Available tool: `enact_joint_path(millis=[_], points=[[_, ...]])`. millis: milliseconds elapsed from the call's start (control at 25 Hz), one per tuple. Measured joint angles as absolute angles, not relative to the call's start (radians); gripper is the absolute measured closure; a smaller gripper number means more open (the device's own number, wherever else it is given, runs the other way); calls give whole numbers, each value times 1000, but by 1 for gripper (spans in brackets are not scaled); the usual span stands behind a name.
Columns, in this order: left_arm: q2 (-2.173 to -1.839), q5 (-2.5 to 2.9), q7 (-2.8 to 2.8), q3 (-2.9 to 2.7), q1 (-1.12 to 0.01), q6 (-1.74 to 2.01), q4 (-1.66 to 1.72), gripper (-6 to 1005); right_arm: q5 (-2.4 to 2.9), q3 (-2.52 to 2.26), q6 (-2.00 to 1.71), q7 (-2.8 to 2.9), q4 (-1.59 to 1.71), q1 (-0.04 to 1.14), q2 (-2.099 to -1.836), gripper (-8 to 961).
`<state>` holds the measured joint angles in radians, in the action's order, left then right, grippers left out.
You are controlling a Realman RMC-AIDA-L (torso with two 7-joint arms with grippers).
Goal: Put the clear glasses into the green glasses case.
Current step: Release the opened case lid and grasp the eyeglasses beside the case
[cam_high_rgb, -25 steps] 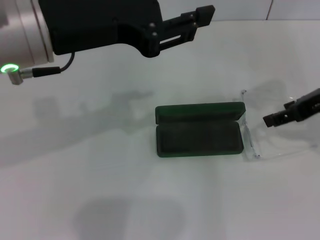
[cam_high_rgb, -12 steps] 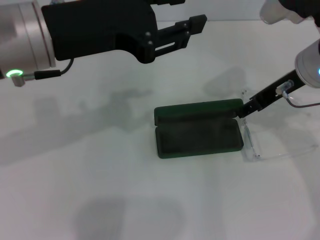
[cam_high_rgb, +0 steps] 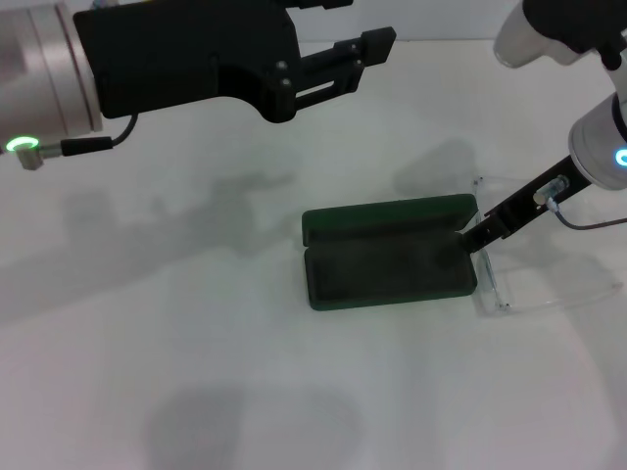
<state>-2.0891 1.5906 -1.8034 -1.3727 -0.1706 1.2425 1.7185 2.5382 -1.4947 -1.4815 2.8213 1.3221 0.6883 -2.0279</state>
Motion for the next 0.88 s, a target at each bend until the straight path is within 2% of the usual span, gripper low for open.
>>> enact_joint_path(millis=[840, 880], points=[[-2090, 1563, -1801, -1374, -170, 1242, 1667, 498, 2543, -1572, -1381, 2820, 1239, 671, -2024, 259], [-2090, 1563, -1801, -1374, -169, 1242, 1667, 497, 2545, -1572, -1388, 2815, 1241, 668, -2022, 298]])
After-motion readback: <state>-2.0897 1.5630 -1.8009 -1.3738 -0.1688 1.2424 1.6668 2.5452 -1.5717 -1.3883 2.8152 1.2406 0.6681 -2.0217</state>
